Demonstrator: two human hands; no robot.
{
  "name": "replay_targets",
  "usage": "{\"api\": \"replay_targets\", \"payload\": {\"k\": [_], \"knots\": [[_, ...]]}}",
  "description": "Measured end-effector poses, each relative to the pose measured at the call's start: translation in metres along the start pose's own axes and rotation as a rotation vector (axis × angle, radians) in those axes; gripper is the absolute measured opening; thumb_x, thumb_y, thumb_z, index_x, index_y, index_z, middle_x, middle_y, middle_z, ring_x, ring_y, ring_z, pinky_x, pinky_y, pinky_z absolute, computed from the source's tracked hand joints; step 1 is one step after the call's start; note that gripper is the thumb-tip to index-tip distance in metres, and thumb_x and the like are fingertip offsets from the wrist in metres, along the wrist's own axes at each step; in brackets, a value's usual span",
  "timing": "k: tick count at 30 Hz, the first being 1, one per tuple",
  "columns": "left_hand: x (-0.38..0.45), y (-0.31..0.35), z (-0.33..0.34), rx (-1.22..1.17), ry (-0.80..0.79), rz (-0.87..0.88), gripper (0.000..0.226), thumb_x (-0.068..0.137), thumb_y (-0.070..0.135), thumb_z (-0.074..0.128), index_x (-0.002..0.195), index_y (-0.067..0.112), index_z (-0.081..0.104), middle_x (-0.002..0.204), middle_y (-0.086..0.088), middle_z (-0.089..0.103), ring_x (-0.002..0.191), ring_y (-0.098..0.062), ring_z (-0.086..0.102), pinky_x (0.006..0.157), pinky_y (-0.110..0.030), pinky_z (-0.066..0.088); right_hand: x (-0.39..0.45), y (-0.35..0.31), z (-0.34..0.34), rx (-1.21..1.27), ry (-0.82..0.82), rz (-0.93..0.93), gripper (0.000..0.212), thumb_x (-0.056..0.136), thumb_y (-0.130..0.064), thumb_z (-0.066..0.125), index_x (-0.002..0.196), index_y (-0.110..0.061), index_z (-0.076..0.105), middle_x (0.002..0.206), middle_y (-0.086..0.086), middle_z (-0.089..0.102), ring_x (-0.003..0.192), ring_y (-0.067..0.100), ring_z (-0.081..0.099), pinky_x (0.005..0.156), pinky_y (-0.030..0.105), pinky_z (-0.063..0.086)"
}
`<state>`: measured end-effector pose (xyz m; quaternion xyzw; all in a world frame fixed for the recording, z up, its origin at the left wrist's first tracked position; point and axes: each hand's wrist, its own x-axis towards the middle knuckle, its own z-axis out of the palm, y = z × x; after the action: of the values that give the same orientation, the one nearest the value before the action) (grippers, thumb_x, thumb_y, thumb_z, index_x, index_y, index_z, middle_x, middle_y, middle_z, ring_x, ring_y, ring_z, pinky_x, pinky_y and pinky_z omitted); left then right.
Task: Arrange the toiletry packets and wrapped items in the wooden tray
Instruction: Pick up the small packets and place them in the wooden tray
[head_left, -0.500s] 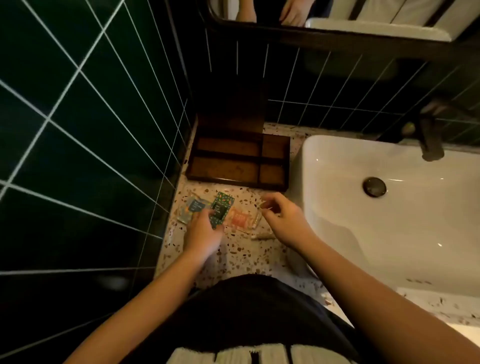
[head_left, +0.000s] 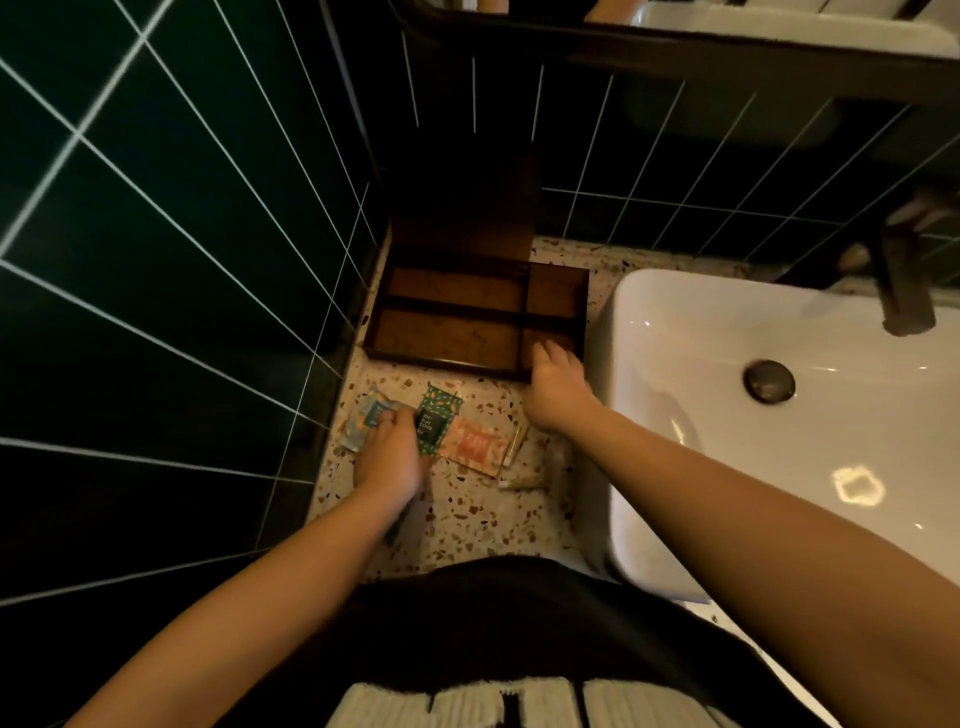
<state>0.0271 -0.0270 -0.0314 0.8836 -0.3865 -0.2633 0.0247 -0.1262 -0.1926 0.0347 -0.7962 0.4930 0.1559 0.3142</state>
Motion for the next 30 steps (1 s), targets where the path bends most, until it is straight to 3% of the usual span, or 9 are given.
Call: {"api": "replay_targets", "payload": {"k": [4,8,16,18,21,23,25,26,30], "knots": [[0.011,-0.002,0.006,0.024,0.001,-0.064,0.057,0.081,0.024,0.078,0.131,0.015,0.051,0.120,-0.007,0.065,0.108,-0.030,0.062,0.084,-0.045,0.056,0.011,0.002,-0.002,-0.103,-0.013,0.016,0.081,0.092,-0.012,0.053,0.159,-0.010,0.007,0.167,0.009,0.006,0.153,0.034,0.003,0.123,0.051,0.012],[0.018,0.003,0.007,-0.010,-0.020,-0.108,0.039,0.082,0.016,0.074,0.117,0.013,0.056,0.096,-0.004,0.067,0.087,-0.026,0.066,0.073,-0.042,0.059,0.014,0.007,0.000,-0.160,-0.042,0.041,0.073,0.090,-0.015,0.053,0.156,-0.011,0.021,0.160,0.013,0.027,0.147,0.035,0.024,0.120,0.049,0.022],[0.024,0.004,0.000,-0.068,-0.145,-0.141,0.011,0.083,0.017,0.072,0.092,0.018,0.066,0.093,-0.005,0.068,0.082,-0.027,0.066,0.073,-0.042,0.060,0.009,0.009,0.008,-0.187,-0.078,0.042,0.063,0.091,-0.017,0.052,0.151,-0.013,0.033,0.151,0.013,0.041,0.139,0.035,0.036,0.117,0.052,0.028],[0.020,0.004,-0.006,-0.097,-0.169,-0.145,0.009,0.084,0.022,0.073,0.086,0.019,0.065,0.089,-0.004,0.068,0.080,-0.027,0.066,0.073,-0.041,0.059,0.008,0.009,0.007,-0.183,-0.072,0.041,0.064,0.091,-0.016,0.052,0.152,-0.014,0.033,0.152,0.012,0.040,0.140,0.034,0.036,0.117,0.051,0.027],[0.013,0.006,-0.016,-0.125,-0.176,-0.136,0.015,0.090,0.029,0.067,0.080,0.018,0.064,0.083,-0.004,0.067,0.073,-0.024,0.064,0.063,-0.034,0.053,0.005,0.009,0.008,-0.187,-0.060,0.026,0.068,0.091,-0.014,0.052,0.154,-0.013,0.028,0.155,0.012,0.038,0.143,0.033,0.033,0.119,0.050,0.025],[0.010,0.011,-0.029,-0.069,-0.139,-0.096,0.017,0.094,0.030,0.060,0.086,0.016,0.066,0.094,-0.006,0.067,0.081,-0.026,0.063,0.069,-0.038,0.055,0.004,0.010,0.009,-0.177,-0.047,0.010,0.069,0.090,-0.013,0.051,0.154,-0.012,0.027,0.156,0.013,0.036,0.145,0.032,0.030,0.120,0.050,0.023],[0.010,0.020,-0.045,-0.003,-0.080,-0.048,0.020,0.098,0.030,0.055,0.108,0.015,0.063,0.116,-0.006,0.059,0.104,-0.031,0.058,0.087,-0.046,0.053,0.002,0.011,0.011,-0.147,-0.027,-0.006,0.067,0.090,-0.011,0.051,0.154,-0.011,0.029,0.155,0.014,0.036,0.145,0.032,0.028,0.121,0.049,0.022],[0.012,0.025,-0.054,-0.012,-0.069,-0.027,0.023,0.099,0.029,0.053,0.117,0.014,0.058,0.120,-0.008,0.055,0.108,-0.032,0.055,0.089,-0.046,0.050,0.002,0.012,0.011,-0.134,-0.016,-0.017,0.066,0.090,-0.010,0.050,0.153,-0.010,0.030,0.155,0.014,0.036,0.145,0.033,0.029,0.121,0.049,0.022],[0.024,0.053,-0.089,-0.048,-0.048,0.056,0.024,0.095,0.015,0.058,0.117,0.016,0.048,0.093,-0.005,0.058,0.079,-0.023,0.055,0.064,-0.039,0.045,-0.002,0.018,0.016,-0.100,0.014,-0.071,0.064,0.093,-0.009,0.047,0.154,-0.007,0.029,0.157,0.016,0.033,0.148,0.033,0.025,0.122,0.044,0.021]]}}
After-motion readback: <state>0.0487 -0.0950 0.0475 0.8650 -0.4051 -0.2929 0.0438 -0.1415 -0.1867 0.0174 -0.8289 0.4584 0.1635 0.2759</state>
